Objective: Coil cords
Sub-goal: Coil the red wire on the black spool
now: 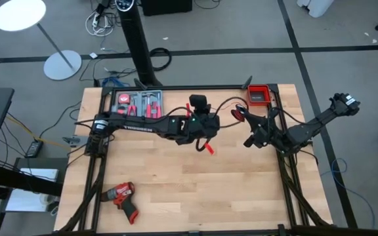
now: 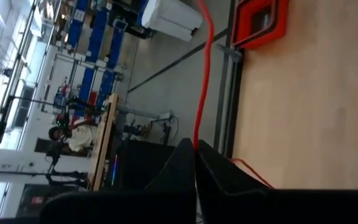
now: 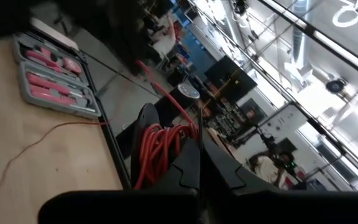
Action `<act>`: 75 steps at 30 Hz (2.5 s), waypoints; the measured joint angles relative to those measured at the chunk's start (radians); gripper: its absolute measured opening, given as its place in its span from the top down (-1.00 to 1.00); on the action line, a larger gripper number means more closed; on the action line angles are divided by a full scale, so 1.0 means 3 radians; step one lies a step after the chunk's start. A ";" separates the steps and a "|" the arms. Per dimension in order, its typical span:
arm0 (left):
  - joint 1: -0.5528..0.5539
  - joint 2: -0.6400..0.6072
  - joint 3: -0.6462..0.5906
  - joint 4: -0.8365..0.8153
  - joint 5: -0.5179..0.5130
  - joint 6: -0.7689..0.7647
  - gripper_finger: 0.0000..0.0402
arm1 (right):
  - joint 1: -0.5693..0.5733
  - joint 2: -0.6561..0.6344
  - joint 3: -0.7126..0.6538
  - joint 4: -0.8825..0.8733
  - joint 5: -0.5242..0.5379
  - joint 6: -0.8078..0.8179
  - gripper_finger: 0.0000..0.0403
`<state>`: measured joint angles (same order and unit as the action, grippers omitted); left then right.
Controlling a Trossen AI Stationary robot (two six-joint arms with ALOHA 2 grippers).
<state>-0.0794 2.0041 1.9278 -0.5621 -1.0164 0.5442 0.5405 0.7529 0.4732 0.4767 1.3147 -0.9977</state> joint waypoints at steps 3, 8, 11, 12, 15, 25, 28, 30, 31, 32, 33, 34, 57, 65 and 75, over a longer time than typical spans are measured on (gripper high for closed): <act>-0.0052 -0.0005 0.0000 0.0015 0.0006 0.0000 1.00 | -0.0050 -0.0003 0.0000 0.0001 0.0107 -0.0004 1.00; -0.0111 -0.0065 0.0000 0.0178 0.0063 0.0010 1.00 | -0.0115 -0.0003 0.0000 0.0001 0.0104 -0.0002 1.00; -0.0148 -0.0094 0.0000 0.0298 0.0132 0.0052 1.00 | -0.0146 -0.0003 0.0000 0.0000 0.0083 0.0000 1.00; -0.0162 -0.0100 0.0000 0.0354 0.0156 0.0101 1.00 | -0.0158 -0.0003 0.0000 0.0000 0.0082 0.0000 1.00; -0.0222 -0.0107 0.0000 0.0639 0.0227 0.0290 1.00 | -0.0238 -0.0003 0.0000 0.0000 0.0080 -0.0001 1.00; -0.0379 -0.0107 0.0000 0.1004 0.0949 0.0613 1.00 | -0.0626 0.0012 0.0000 0.0009 -0.0207 0.0309 1.00; -0.0397 -0.0107 0.0000 0.1082 0.1108 0.0620 1.00 | -0.0723 0.0060 0.0000 0.0036 -0.0305 0.0378 1.00; -0.0397 -0.0107 0.0000 0.1117 0.1204 0.0596 1.00 | -0.0776 0.0105 0.0000 0.0169 -0.0386 0.0409 1.00; -0.0399 -0.0107 0.0000 0.1116 0.1249 0.0568 1.00 | -0.0800 0.0129 0.0000 0.0272 -0.0433 0.0414 1.00; -0.0398 -0.0107 0.0000 0.1117 0.1297 0.0510 1.00 | -0.0814 0.0150 0.0000 0.0383 -0.0487 0.0415 1.00; -0.0397 -0.0101 0.0000 0.1116 0.1335 0.0432 1.00 | -0.0825 0.0163 0.0000 0.0490 -0.0546 0.0414 1.00; -0.0388 -0.0087 0.0000 0.1122 0.1365 0.0366 1.00 | -0.0831 0.0175 0.0000 0.0580 -0.0626 0.0421 1.00; -0.0289 0.0112 -0.0861 0.1907 0.1502 -0.0559 0.96 | -0.0567 0.0191 -0.0001 0.0883 -0.1140 0.0812 1.00; -0.0328 0.0112 -0.0973 0.2031 0.1559 -0.0759 0.63 | -0.0491 0.0192 -0.0001 0.0863 -0.1133 0.0791 1.00; -0.0469 0.0112 -0.1041 0.1841 0.1813 -0.1214 0.32 | -0.0369 0.0192 -0.0001 0.0565 -0.1091 0.0900 1.00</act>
<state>-0.2200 2.0377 1.6154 -0.0097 -0.4725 0.1800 0.4297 0.8104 0.4728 0.6461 0.9873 -0.7279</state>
